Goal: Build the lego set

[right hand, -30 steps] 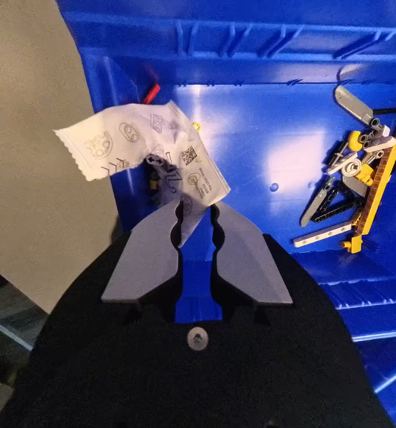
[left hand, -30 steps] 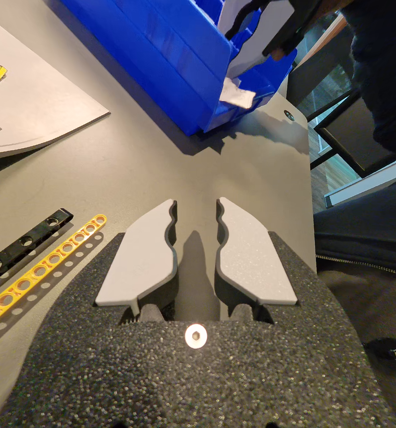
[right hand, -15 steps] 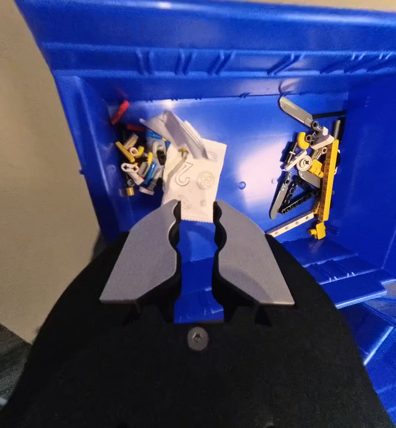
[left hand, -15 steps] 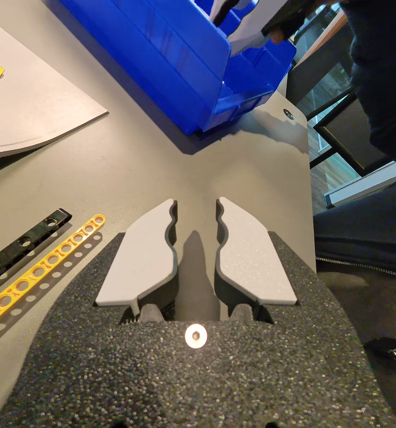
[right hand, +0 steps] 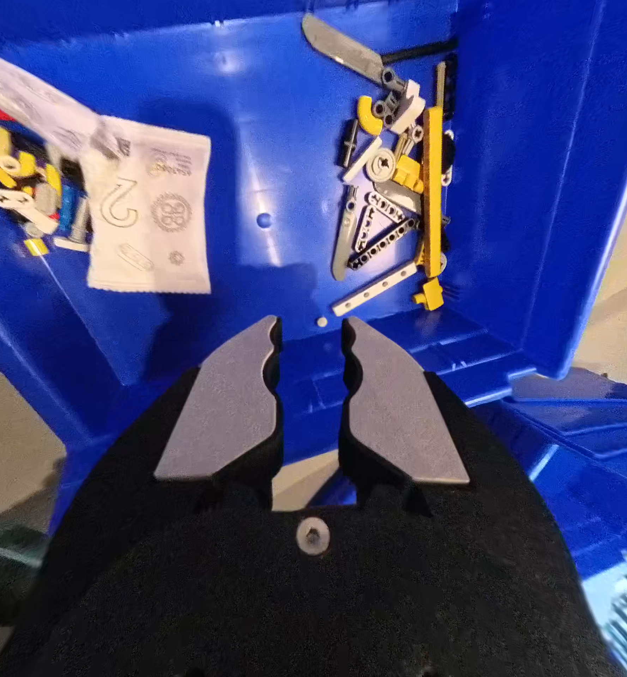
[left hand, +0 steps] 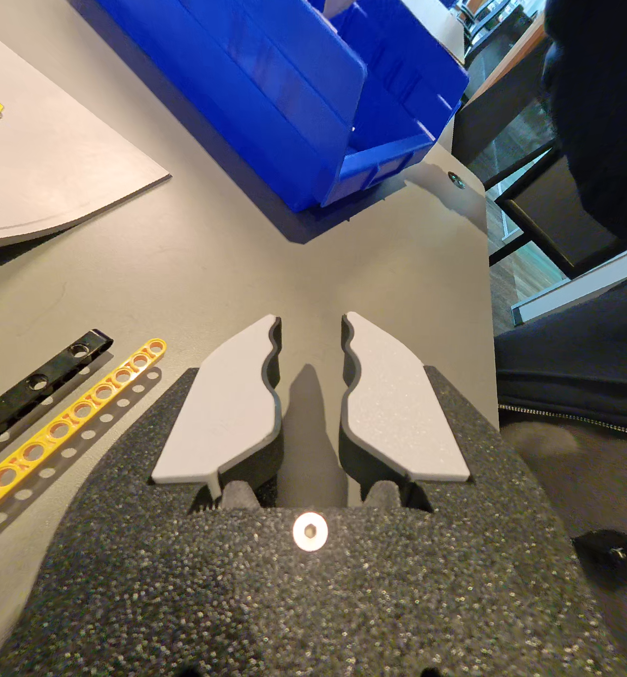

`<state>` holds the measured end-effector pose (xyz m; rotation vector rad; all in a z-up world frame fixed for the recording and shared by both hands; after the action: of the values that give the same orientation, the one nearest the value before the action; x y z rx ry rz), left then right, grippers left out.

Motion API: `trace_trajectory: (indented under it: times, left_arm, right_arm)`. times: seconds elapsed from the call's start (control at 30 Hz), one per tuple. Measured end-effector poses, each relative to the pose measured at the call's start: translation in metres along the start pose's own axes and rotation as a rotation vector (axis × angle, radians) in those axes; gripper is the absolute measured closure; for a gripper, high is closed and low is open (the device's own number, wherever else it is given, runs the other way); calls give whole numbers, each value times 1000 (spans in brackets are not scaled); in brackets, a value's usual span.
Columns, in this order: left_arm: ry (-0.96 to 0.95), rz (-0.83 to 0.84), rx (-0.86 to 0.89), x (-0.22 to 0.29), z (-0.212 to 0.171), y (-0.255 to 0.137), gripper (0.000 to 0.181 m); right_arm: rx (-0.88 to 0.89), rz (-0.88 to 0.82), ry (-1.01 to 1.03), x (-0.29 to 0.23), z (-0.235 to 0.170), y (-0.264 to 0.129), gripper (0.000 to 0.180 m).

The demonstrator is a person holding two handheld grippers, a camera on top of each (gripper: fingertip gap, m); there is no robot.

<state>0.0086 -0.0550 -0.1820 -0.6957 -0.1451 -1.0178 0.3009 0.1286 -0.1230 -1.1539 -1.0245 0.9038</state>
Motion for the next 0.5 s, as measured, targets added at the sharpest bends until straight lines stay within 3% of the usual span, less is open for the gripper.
trace_trajectory:
  times: [0.13, 0.33, 0.5]
  left_arm:
    - [1, -3, -8, 0, 0, 1, 150]
    - [6, 1, -1, 1, 0, 0, 150]
    - [10, 0, -6, 1, -1, 0, 150]
  right_arm:
    - [-184, -24, -118, 0, -7, 19, 148]
    - [-71, 213, -154, -27, 19, 34, 145]
    - [-140, 336, -183, -45, 18, 50, 123]
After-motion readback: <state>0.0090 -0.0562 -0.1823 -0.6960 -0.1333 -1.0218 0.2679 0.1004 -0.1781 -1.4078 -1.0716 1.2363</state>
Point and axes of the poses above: each gripper's, where its closed fingertips meet, y out along the fingers, z out of its top, x = y × z across the jaws, the point moved 5 cm from there along -y, back along the fingers, and after that the axes turned 4 degrees about z, right-handed, at the moved point
